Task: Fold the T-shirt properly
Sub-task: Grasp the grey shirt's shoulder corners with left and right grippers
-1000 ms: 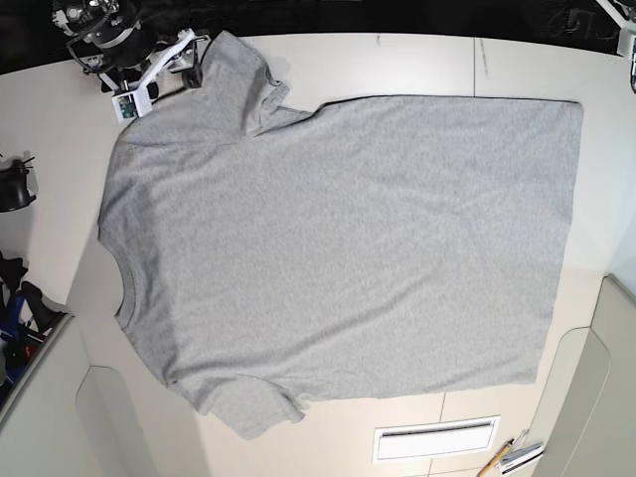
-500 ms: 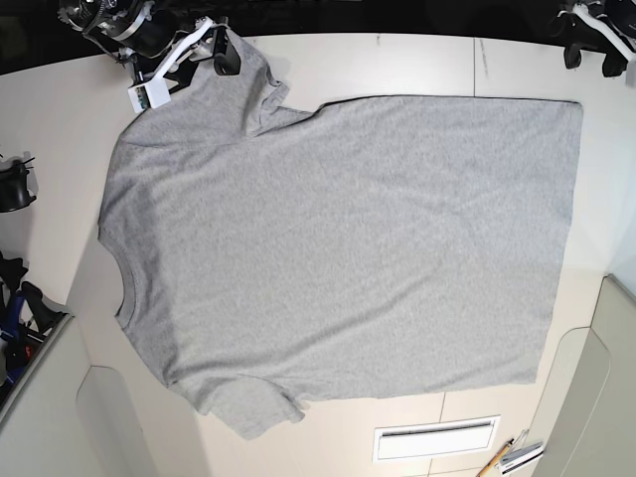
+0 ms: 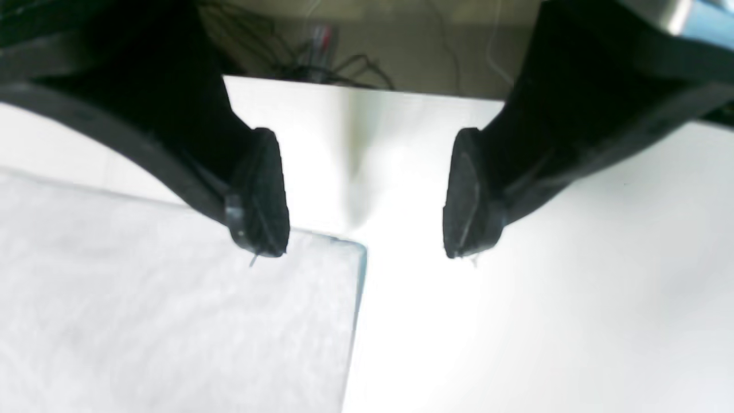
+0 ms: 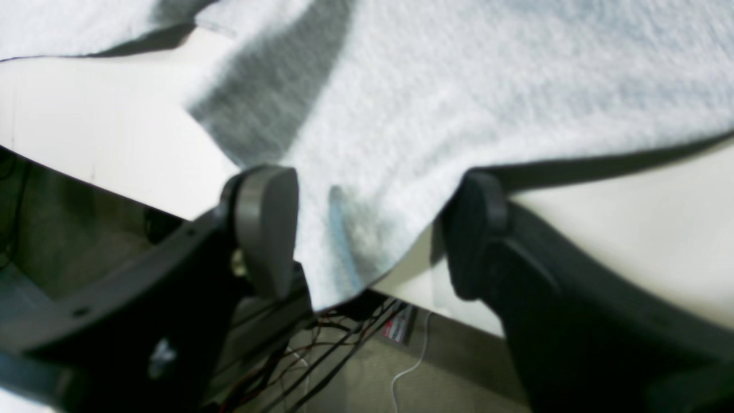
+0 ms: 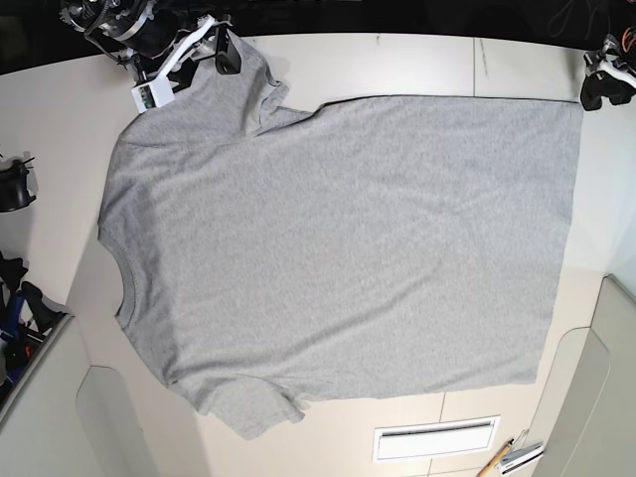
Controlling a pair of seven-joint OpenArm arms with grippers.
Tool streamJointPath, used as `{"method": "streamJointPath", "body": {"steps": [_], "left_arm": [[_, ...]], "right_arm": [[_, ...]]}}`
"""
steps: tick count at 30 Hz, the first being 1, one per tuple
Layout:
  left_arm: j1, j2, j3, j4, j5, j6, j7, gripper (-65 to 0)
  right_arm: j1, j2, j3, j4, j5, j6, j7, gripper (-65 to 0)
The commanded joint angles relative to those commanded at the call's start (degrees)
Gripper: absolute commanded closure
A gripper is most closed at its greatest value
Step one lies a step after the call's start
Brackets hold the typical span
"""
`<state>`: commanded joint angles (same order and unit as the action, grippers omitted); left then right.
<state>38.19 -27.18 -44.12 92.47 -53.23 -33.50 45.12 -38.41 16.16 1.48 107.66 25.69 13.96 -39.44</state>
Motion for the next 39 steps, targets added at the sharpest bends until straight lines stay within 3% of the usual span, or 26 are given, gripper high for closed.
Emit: {"method": "streamJointPath", "body": {"steps": [4,19,23,28,30,32,34,35,39], "left_arm": [[-0.63,0.0,1.79,-2.38,-1.64,-1.33,-0.04,-45.3],[-5.79,0.02,11.02,-7.56,0.33,-1.53,0.26,-45.3],[-5.62,0.02,11.23,-7.56,-0.66,-4.52,3.34,-45.1],[-5.49,0.02,11.21,-7.56,-0.72,-5.51,3.37,-43.9],[-5.49,0.02,11.23,-7.56,-0.74,-6.5,3.37,-30.4],[-5.51,0.02,11.21,-7.56,-0.74,-6.5,3.17,-11.1],[-5.51,0.02,11.21,-7.56,-0.76,-6.5,2.69,-0.1],[-5.53,0.02,11.21,-7.56,-0.76,-6.5,2.69,0.0],[-5.97,-0.02,11.21,-7.56,-0.79,-6.5,2.64,0.0]], "right_arm": [[-0.02,0.0,0.0,0.0,0.0,0.0,0.07,-39.6],[-0.02,0.0,0.0,0.0,0.02,0.0,0.15,-39.6],[-0.02,0.0,0.0,0.0,0.04,0.0,0.15,-39.5],[0.02,0.0,0.0,0.0,0.02,0.0,0.22,-39.4],[0.09,-0.02,0.0,0.0,0.0,-0.02,0.5,-35.6],[0.76,-0.02,0.0,0.0,0.0,-0.04,0.57,-22.0],[1.42,-0.04,0.0,0.0,0.02,-0.04,0.59,-5.0],[1.75,-0.02,0.0,0.0,0.0,-0.02,0.57,0.0],[2.73,-0.52,0.02,0.0,0.0,0.68,0.28,0.0]]}}
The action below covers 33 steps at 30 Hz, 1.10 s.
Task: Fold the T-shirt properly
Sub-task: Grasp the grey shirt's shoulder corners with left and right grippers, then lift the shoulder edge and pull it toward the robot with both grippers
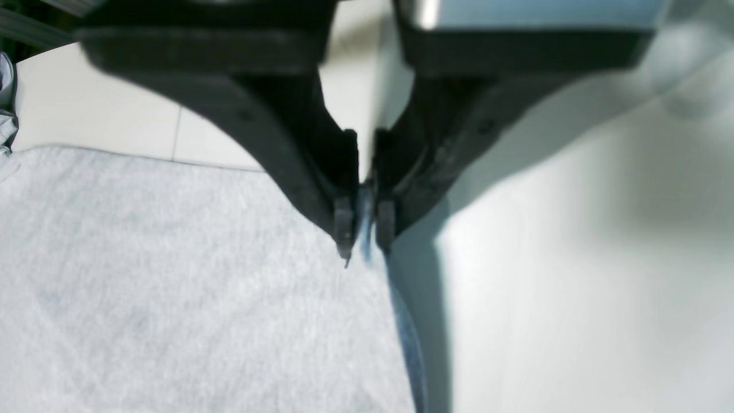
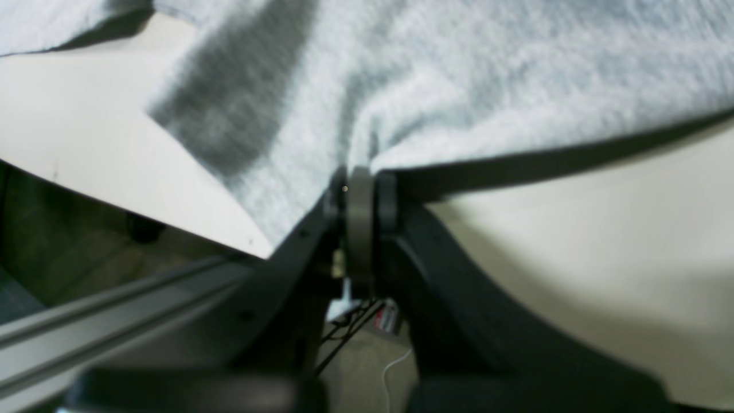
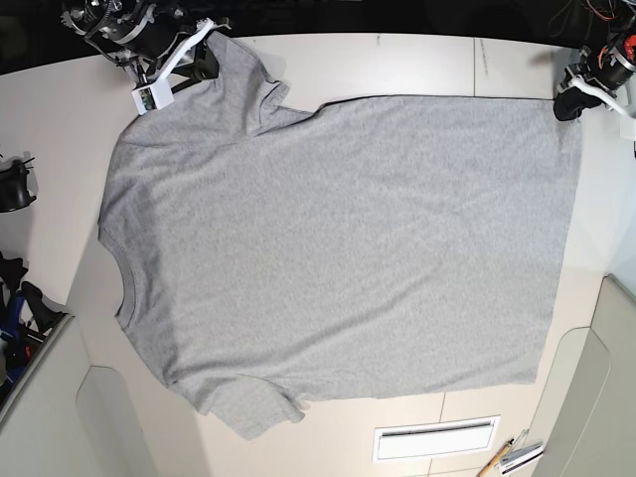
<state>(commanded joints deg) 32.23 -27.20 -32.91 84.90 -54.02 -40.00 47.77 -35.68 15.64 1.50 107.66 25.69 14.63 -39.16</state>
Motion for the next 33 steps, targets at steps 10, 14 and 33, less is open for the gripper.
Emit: {"method": "streamJointPath", "body": {"steps": [10,14,33], "left_arm": [[0.04,-3.65,-0.87,2.19,-0.2,0.0,1.49,0.0],[0.33,-4.42,-1.81,4.74,-0.2,0.0,3.32,0.0],[-2.29,-4.42,-4.2,11.21,-4.02,0.0,4.57,0.0]], "right_arm": [[-0.57,-0.55,3.26,0.48,4.2,7.23,-4.33,0.0],[-1.36,-0.55,11.13,0.7,11.39,12.33,-7.8,0.0],[1.36,-2.78,20.55,6.1,24.17,18.84,-10.84,0.0]]}}
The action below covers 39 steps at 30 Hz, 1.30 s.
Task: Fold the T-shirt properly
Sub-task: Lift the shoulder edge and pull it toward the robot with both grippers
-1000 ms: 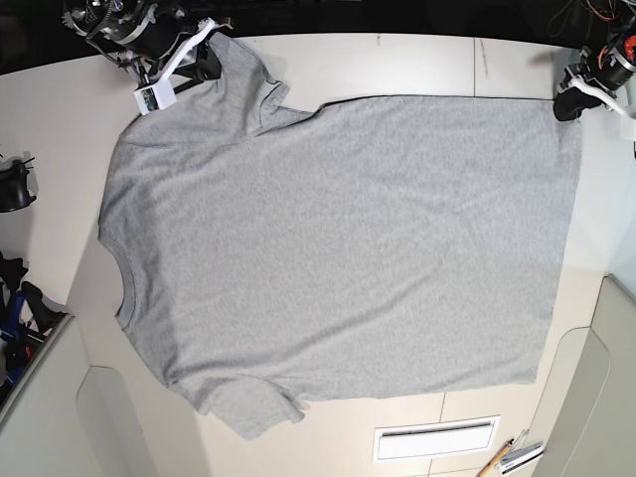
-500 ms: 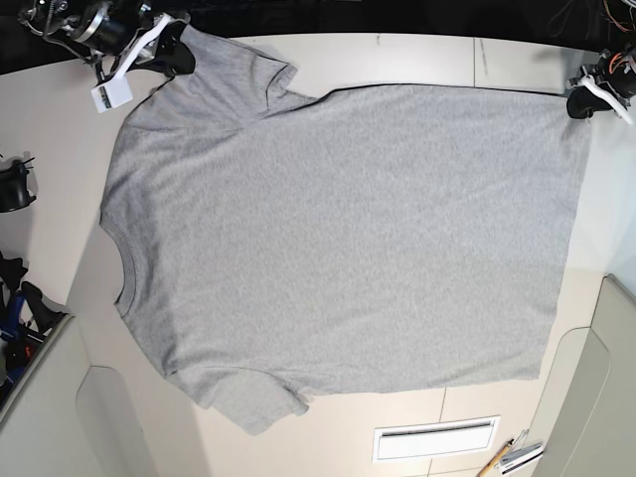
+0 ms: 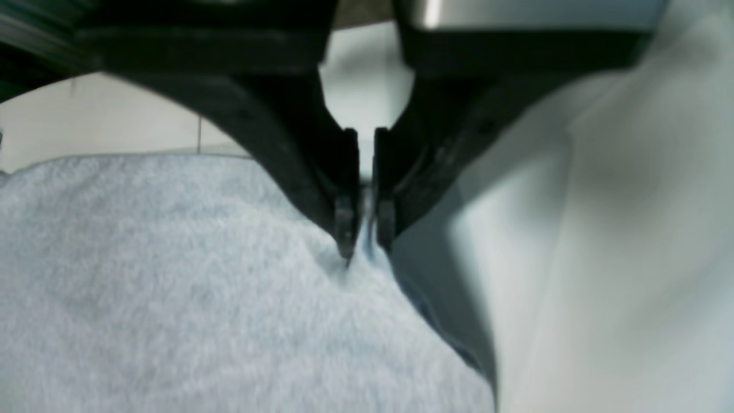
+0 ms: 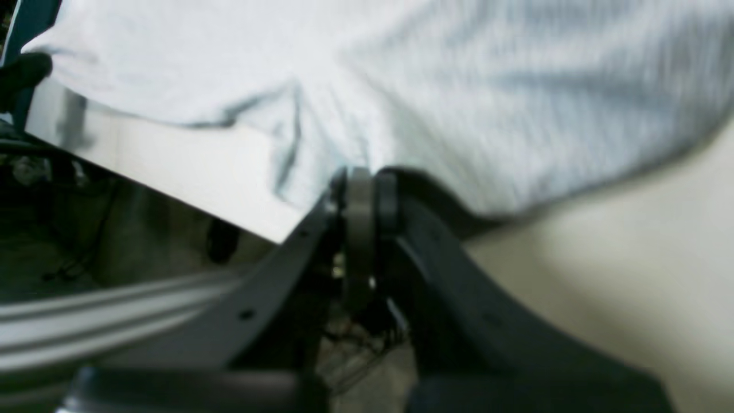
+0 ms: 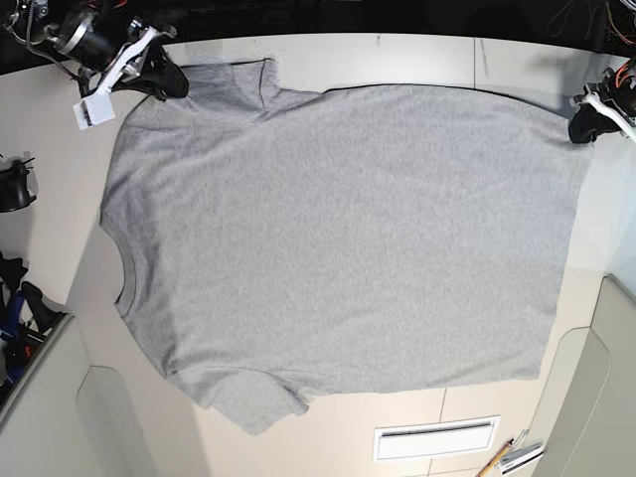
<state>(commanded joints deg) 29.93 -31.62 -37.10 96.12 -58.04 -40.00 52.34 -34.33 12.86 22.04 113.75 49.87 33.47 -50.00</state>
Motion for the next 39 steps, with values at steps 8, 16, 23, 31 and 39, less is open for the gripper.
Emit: {"method": "streamJointPath", "body": {"steps": [8,16,23,31,39], "left_arm": [[-4.46,0.02,0.0,-0.52,4.72,0.0,-3.32,0.0],[-11.74,0.0,0.02,-7.26,7.3,0.0,-6.05,0.0],[-16.94,0.02,2.27,-9.29,8.28,0.0,-7.1,0.0],[-22.21,0.02,8.81,-12.96,17.64,0.0,-14.34,0.0],[-29.83,0.0,12.13,-22.43,20.15,0.0,-15.74,0.0]], "right_arm": [[10.27,-1.46,-0.04,1.81,-3.02,-0.24,0.02,0.0],[21.27,-1.46,-0.04,-5.4,-4.44,-0.24,0.07,0.0],[30.69,-1.44,-0.39,-12.37,-5.55,-0.15,0.09,0.0],[39.36,-1.49,-0.81,-23.28,-7.41,0.0,0.5,0.0],[43.89,-1.49,-0.83,-30.27,-11.58,0.39,4.04,0.0]]}}
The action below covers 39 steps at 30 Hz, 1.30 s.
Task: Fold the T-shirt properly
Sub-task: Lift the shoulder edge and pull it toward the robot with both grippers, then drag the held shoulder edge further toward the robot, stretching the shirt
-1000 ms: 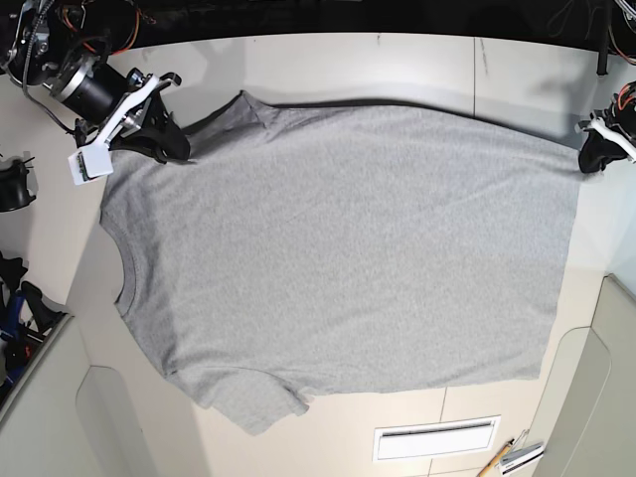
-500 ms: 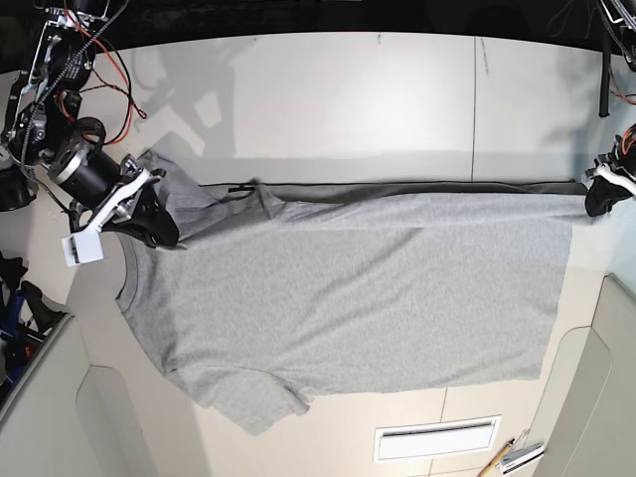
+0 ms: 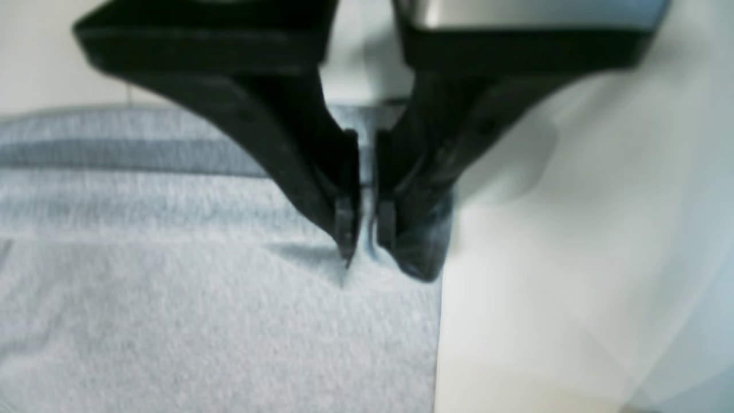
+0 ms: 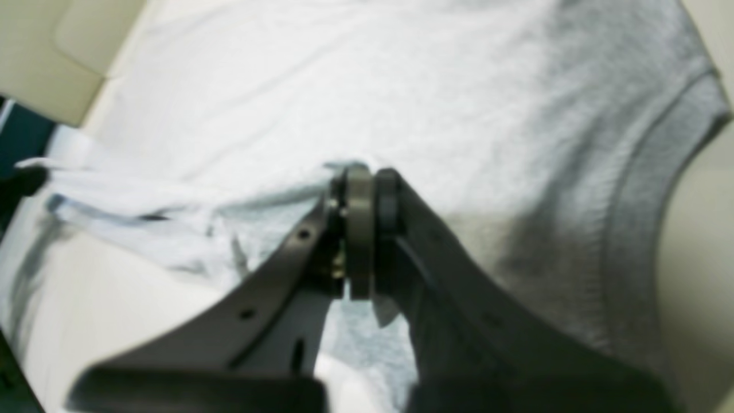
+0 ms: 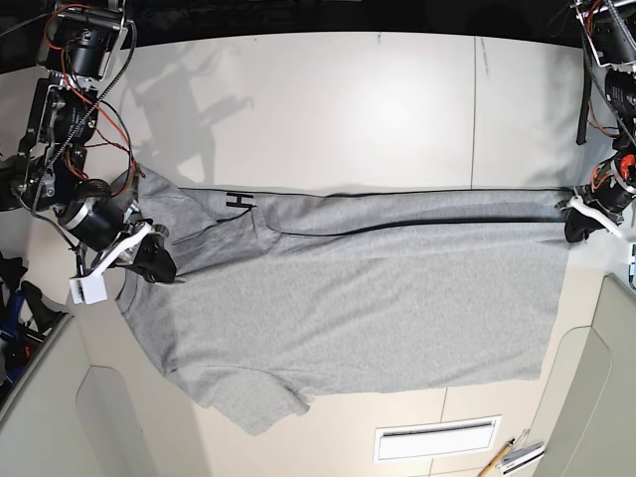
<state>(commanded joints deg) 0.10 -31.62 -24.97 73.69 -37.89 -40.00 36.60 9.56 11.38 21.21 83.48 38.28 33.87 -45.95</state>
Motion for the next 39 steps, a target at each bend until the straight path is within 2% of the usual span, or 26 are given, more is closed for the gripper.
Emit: {"method": "streamJointPath", "body": {"steps": [3,6,9,12,13,14,16,19,24,26,27,30,35,39], "left_arm": [[-0.07,0.04,0.0,-0.68,0.0,0.0,0.0,0.0],[-0.04,0.22,0.0,-1.75,0.0,0.0,-0.63,-0.1],[0.09,0.37,0.0,-3.23,-0.02,0.0,-0.68,-19.2],[0.07,0.35,0.0,-4.46,-0.44,0.0,-0.85,-29.1],[0.07,0.35,0.0,-4.48,-1.03,0.0,-0.85,-30.4],[0.07,0.35,0.0,-4.48,-1.86,0.0,-0.85,-30.6],[0.04,0.31,-0.02,-4.48,-3.76,0.0,-0.83,-30.9],[0.09,0.35,-1.62,-4.48,-6.8,0.0,1.05,-36.2],[0.2,0.28,-8.87,-4.48,-17.75,0.0,11.34,-36.2],[1.44,0.31,-9.79,-4.48,-20.48,0.0,12.76,-36.3],[2.23,0.33,-9.84,-4.48,-20.61,0.0,12.66,-37.6],[3.78,0.33,-9.84,-4.48,-20.59,0.0,12.5,-46.9],[3.74,0.37,-9.84,-4.48,-18.82,0.0,12.46,-47.7],[3.89,0.37,-9.81,-4.5,-16.33,0.0,11.41,-47.7]], "right_arm": [[0.24,0.0,-1.29,-1.7,-0.76,0.0,0.31,0.0],[0.22,0.0,-3.37,-3.45,-3.69,-0.04,3.76,0.0],[0.07,-0.17,-4.13,-4.35,-4.09,-0.24,3.91,-1.1],[-1.07,-0.15,-4.07,-4.33,-4.04,-0.26,3.28,-25.1],[-1.51,-0.15,-4.02,-4.31,-4.2,-0.26,3.3,-30.2],[-1.7,-0.15,-3.87,-4.31,-4.22,-0.24,3.26,-32.6],[-1.81,-0.15,-3.02,-4.04,-2.62,-0.24,1.77,-32.6],[-1.84,-0.15,1.55,-1.73,1.38,-0.2,-3.52,-32.6],[-2.1,1.11,14.23,1.07,5.77,-0.15,-9.64,-32.6],[-3.85,2.58,16.61,1.07,6.32,-0.15,-9.51,-32.6],[-5.29,3.28,17.05,1.05,6.25,-0.17,-9.35,-32.6],[-10.38,4.76,17.14,1.05,5.9,-0.2,-7.15,-32.6],[-14.19,4.96,17.14,0.35,4.76,-0.22,-3.3,-44.9],[-13.99,4.96,16.83,-2.45,4.33,-0.26,-1.31,-44.9]]}}
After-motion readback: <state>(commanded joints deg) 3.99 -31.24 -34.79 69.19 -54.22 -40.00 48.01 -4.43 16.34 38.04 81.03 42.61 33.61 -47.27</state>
